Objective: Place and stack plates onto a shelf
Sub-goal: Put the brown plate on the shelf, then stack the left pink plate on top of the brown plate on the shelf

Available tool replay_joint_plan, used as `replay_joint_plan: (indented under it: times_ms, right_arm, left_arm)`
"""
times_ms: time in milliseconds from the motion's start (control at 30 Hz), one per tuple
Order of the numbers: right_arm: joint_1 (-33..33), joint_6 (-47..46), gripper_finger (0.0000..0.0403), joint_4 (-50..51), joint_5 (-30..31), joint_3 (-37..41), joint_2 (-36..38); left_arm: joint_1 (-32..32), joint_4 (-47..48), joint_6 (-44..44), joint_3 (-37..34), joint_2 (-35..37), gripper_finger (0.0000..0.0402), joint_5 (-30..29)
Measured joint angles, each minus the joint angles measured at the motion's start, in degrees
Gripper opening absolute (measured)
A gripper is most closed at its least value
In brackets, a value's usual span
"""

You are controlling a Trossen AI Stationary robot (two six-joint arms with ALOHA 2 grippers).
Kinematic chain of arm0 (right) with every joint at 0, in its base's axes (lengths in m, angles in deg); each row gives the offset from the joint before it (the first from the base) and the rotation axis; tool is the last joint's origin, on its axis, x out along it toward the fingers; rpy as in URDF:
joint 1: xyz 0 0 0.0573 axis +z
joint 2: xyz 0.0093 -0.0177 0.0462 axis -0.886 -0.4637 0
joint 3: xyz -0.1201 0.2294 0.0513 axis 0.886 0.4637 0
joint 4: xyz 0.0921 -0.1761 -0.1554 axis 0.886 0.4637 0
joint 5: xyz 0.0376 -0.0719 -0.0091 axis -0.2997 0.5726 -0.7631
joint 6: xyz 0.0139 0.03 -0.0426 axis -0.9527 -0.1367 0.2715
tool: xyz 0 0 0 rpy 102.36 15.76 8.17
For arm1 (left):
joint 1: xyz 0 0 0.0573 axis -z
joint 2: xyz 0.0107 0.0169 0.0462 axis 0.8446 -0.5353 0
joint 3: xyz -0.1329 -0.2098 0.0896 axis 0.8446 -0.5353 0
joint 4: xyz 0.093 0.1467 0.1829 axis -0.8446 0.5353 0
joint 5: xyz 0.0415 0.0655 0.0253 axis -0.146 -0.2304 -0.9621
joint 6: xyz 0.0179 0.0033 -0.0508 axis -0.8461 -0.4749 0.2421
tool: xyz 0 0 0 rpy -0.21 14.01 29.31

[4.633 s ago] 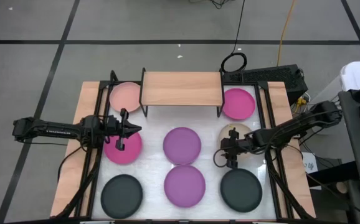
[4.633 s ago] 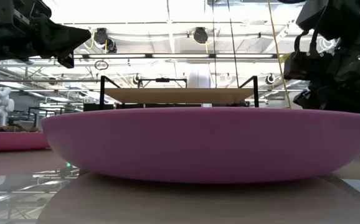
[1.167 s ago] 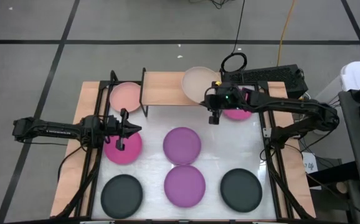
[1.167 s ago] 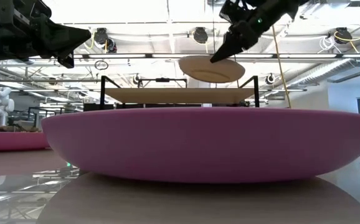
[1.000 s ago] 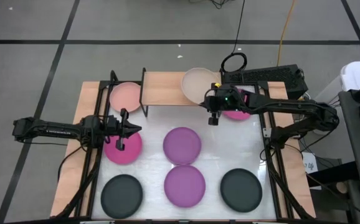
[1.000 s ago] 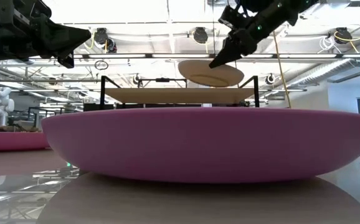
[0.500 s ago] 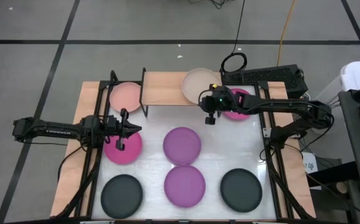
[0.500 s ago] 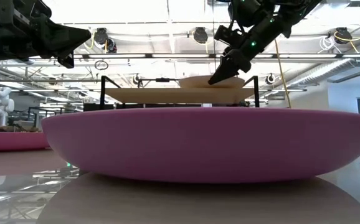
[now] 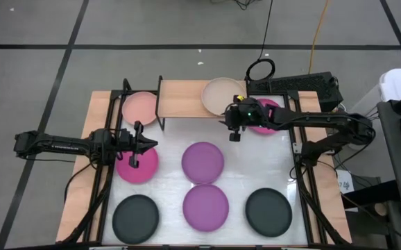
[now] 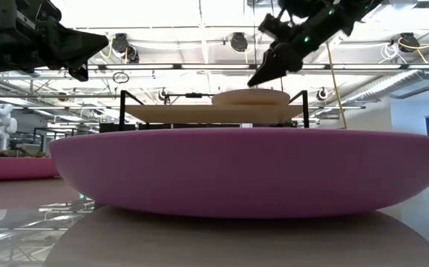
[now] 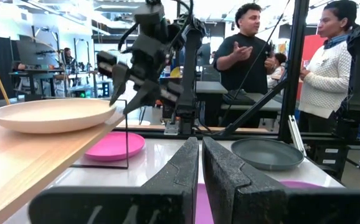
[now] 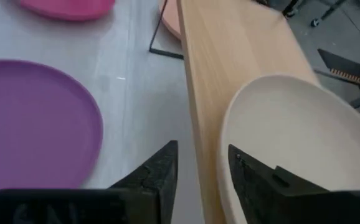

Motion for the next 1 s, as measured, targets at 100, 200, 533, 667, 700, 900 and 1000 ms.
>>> replay_joint_plan:
  times_ms: [100, 200, 533, 667, 700, 900, 1000]
  right_arm:
    - [1.2, -1.0, 0.0131, 0.2, 0.0, 0.0, 3.9]
    - [3.0, -4.3, 0.0132, 0.3, -1.0, 0.0, 8.4]
    - [14.9, -20.5, 0.0132, -5.7, -17.9, 9.9, 19.1]
    - [20.2, -23.1, 0.0132, -13.4, -13.5, 18.3, 22.5]
    - [21.2, -23.6, 0.0132, -15.5, -12.5, 20.0, 23.2]
    - [24.4, -23.2, 0.0132, -25.9, -11.6, 27.2, 27.1]
    - [24.6, -23.5, 0.0132, -27.1, -11.6, 28.9, 28.8]
  left_arm:
    - [0.0, 0.0, 0.0, 0.0, 0.0, 0.0026, 0.0]
    - [0.0, 0.0, 0.0, 0.0, 0.0, 0.0026, 0.0]
    - [0.0, 0.0, 0.0, 0.0, 0.0, 0.0026, 0.0]
    - [0.0, 0.0, 0.0, 0.0, 0.0, 0.0026, 0.0]
    - [0.0, 0.0, 0.0, 0.0, 0.0, 0.0026, 0.0]
    - [0.0, 0.0, 0.0, 0.0, 0.0, 0.0026, 0.0]
    - [0.0, 0.0, 0.0, 0.0, 0.0, 0.0026, 0.0]
